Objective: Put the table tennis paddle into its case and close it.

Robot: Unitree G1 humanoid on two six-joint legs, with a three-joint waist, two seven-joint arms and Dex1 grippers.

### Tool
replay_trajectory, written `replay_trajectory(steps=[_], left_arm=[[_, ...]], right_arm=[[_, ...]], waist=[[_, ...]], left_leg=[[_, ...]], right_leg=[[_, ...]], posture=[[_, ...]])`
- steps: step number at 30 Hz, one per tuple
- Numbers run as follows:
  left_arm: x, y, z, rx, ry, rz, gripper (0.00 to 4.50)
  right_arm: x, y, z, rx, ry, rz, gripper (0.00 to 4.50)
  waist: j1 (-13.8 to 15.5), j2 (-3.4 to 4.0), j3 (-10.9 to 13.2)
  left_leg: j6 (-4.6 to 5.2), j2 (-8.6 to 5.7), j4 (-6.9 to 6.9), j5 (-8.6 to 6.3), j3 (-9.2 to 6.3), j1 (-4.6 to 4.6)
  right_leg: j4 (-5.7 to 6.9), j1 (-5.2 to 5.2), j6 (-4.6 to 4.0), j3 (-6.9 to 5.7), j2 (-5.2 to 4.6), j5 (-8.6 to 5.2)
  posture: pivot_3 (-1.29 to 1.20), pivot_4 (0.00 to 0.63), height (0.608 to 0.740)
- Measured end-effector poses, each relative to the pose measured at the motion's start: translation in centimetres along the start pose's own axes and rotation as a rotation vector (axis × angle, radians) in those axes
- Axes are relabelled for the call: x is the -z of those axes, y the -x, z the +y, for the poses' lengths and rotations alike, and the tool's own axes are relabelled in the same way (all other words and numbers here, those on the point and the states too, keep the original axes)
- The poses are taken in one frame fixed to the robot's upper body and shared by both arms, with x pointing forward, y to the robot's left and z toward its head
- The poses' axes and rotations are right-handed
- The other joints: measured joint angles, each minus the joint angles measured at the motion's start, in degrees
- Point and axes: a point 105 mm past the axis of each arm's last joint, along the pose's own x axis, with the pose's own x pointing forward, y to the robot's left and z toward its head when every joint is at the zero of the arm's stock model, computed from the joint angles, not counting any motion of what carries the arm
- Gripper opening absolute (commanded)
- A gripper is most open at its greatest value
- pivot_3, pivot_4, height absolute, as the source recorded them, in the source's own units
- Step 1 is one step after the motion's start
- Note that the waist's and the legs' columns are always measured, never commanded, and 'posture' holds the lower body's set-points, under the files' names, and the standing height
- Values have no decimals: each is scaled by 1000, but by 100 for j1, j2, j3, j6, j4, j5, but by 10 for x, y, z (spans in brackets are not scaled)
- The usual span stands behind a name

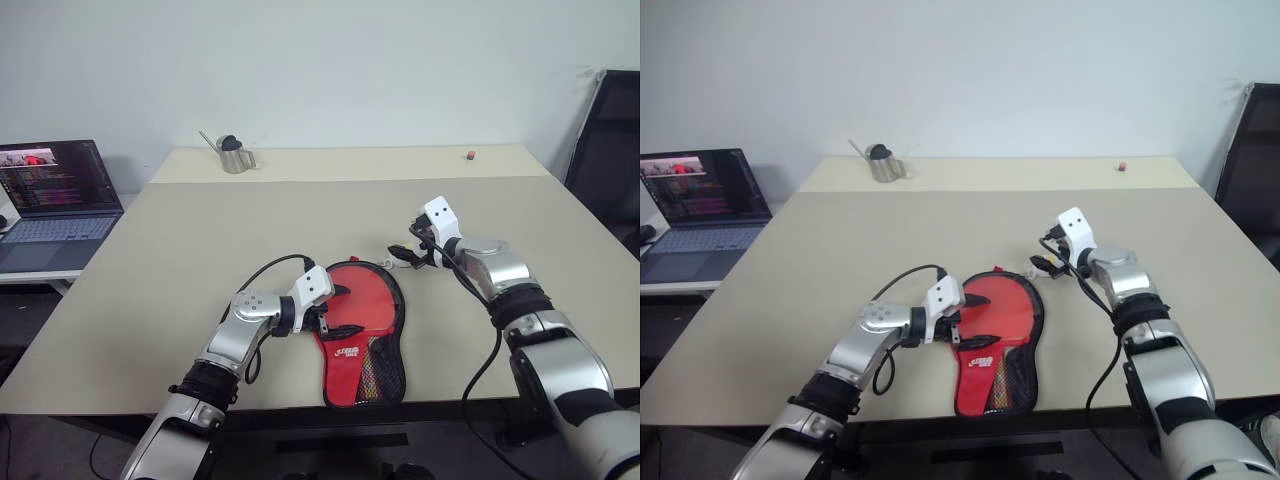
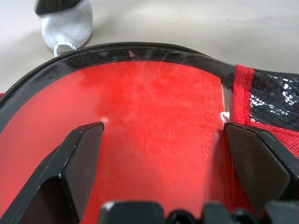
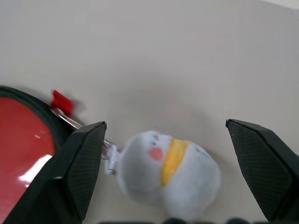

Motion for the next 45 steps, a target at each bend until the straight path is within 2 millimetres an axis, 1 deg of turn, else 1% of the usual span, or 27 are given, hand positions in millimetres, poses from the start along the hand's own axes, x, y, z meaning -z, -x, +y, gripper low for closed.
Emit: replay_trajectory(steps=[3,4,8,10,14,22,28,30,32,39,42,43,45], left_arm=[[1,1,-1,-4,-2,1,4485],[1,2,-1,-5,-2,1,4485],[2,3,0,-9,-3,5,4485],[2,3,0,-10,-3,5,4485],[2,4,0,-11,-4,5,4485],[2,4,0,-10,-5,7,4485],[2,5,0,-11,-10,10,4485],[2,6,-1,-12,-12,12,4500],[2,6,-1,-11,-12,13,4500],[3,4,-2,-5,-13,16,4500],[2,1,-2,4,-7,15,4500],[2,-1,-2,9,-7,14,4500],[1,-6,-4,21,4,6,4500]], right_arm=[[6,0,3,-58,56,19,4500],[6,1,4,-79,76,20,4500],[-7,5,4,-132,155,4,4500],[-8,5,4,-130,200,12,4500],[2,2,7,-128,244,55,4500],[8,-7,16,-127,366,84,4500],[18,-9,11,-71,406,129,4500],[17,-10,12,-62,419,131,4119],[17,-11,12,-49,431,130,3603],[16,-12,9,-14,463,133,1152],[16,-13,10,-15,465,133,512],[16,-13,10,-15,465,132,360],[16,-13,11,-16,464,131,263]], waist=[[-17,2,1],[-24,5,3],[-51,14,3],[-58,15,2],[-61,16,2],[-67,19,1],[-84,22,-1],[-97,28,-5],[-98,32,-7],[-100,35,-9],[-98,36,-10],[-98,37,-11],[-98,42,-14]], left_leg=[[1,0,1,0,1,0],[2,0,1,-1,0,0],[2,-1,1,-1,-1,4],[2,-1,1,-1,0,5],[0,-1,2,0,0,5],[-7,0,2,4,-1,5],[-9,-1,2,5,0,7],[-9,-1,2,5,1,7],[-9,-1,2,5,0,8],[-8,-1,3,5,1,9],[-5,-3,5,3,0,10],[0,-4,6,0,0,11],[0,-5,6,0,1,13]], right_leg=[[1,0,0,2,0,0],[2,0,0,1,0,0],[5,0,0,1,1,0],[6,0,0,2,1,0],[7,0,0,4,1,0],[8,0,0,4,1,0],[9,0,0,6,1,0],[9,0,0,7,1,0],[11,0,0,7,1,0],[12,1,0,7,1,0],[13,5,0,7,1,1],[13,6,0,7,1,1],[14,7,0,7,1,1]], posture=[[0,150,740],[0,150,740],[0,150,740],[0,150,740],[0,150,740],[0,150,740],[0,150,740],[0,150,740],[0,150,740],[0,150,740],[0,150,740],[0,150,740],[0,150,740]])
